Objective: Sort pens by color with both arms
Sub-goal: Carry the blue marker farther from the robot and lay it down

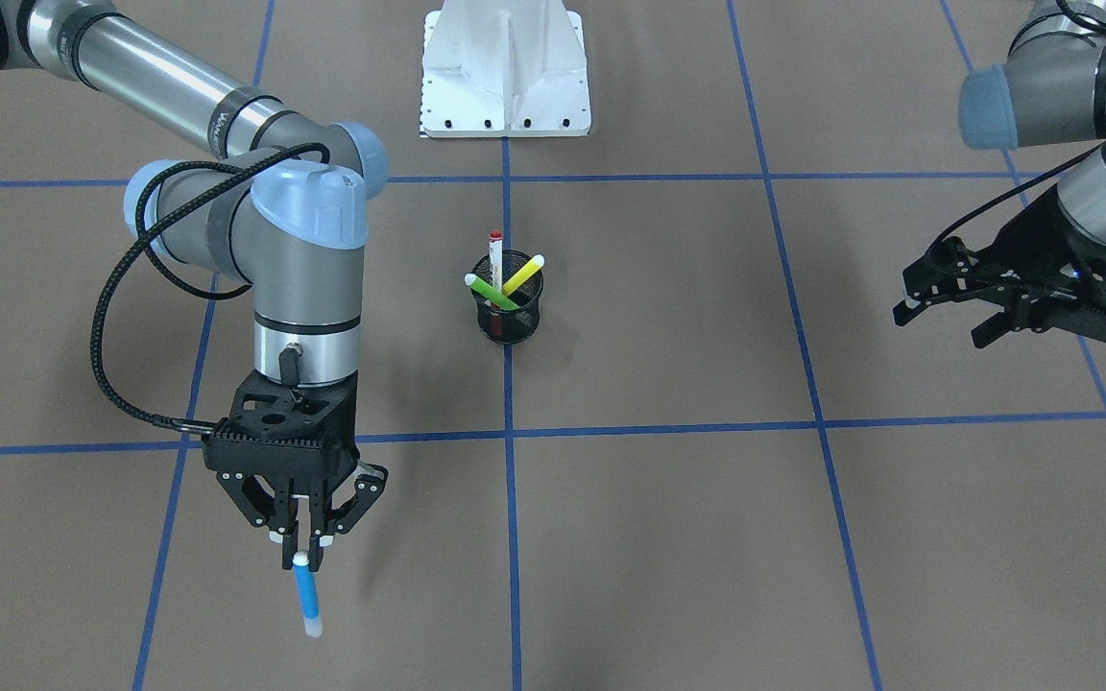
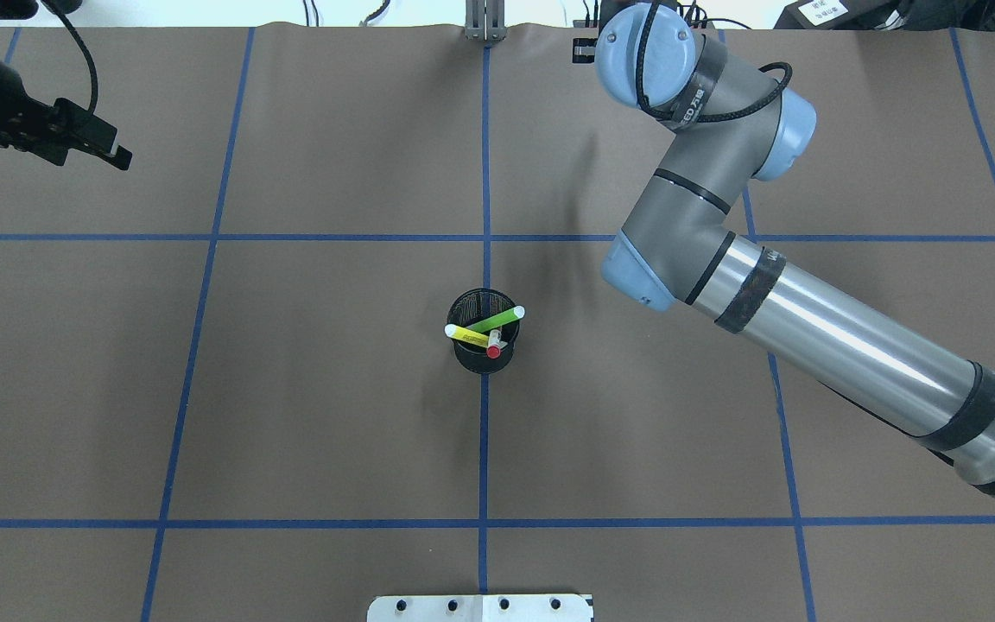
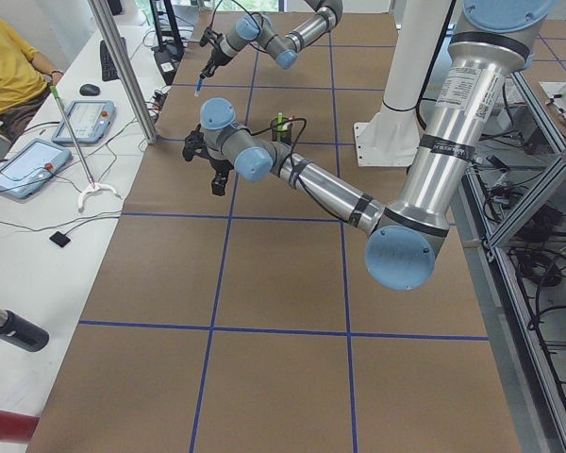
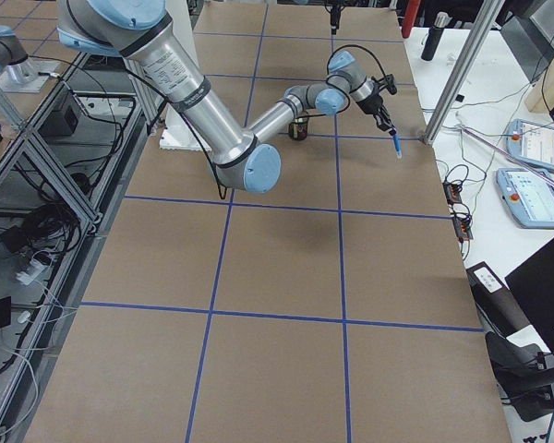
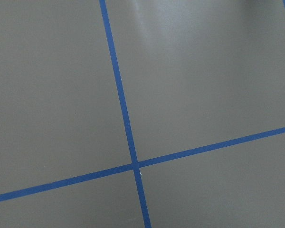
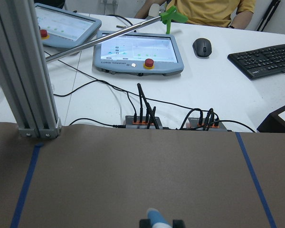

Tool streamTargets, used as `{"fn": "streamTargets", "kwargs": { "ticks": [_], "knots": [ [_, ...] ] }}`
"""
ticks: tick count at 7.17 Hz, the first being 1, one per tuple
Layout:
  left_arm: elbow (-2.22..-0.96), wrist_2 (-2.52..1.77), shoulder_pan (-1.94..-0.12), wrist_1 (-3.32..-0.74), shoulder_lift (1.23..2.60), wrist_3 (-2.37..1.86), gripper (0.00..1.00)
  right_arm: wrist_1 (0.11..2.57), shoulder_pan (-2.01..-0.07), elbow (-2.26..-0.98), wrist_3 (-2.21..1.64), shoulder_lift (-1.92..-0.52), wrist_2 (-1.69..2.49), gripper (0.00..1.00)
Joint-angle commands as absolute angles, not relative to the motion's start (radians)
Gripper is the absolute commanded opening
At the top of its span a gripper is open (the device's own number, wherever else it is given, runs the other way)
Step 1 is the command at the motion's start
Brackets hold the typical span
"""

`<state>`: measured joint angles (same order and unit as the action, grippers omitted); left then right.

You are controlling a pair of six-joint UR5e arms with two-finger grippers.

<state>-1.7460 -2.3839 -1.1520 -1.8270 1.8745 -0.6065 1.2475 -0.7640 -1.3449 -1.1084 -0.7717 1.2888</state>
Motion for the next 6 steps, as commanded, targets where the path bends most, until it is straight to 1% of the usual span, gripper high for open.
{"fn": "streamTargets", "kwargs": {
  "ticks": [1, 2, 4, 6],
  "knots": [
    [-1.747, -2.384, -1.152, -1.828, 1.876, -0.607, 1.0, 1.104, -0.7, -1.284, -1.239, -0.791, 1.18, 0.0],
    [-1.747, -2.384, -1.152, -1.829, 1.875, -0.606, 1.0, 1.057, -0.657, -1.238, -1.294, -0.787, 1.12, 0.0],
    [-1.749, -2.384, -1.152, -1.829, 1.875, -0.606, 1.0, 1.057, -0.611, -1.224, -1.298, -0.784, 1.069, 0.0],
    [-1.752, -2.384, -1.152, -1.829, 1.875, -0.607, 1.0, 1.055, -0.611, -1.224, -1.296, -0.788, 1.084, 0.86]
  ]
}}
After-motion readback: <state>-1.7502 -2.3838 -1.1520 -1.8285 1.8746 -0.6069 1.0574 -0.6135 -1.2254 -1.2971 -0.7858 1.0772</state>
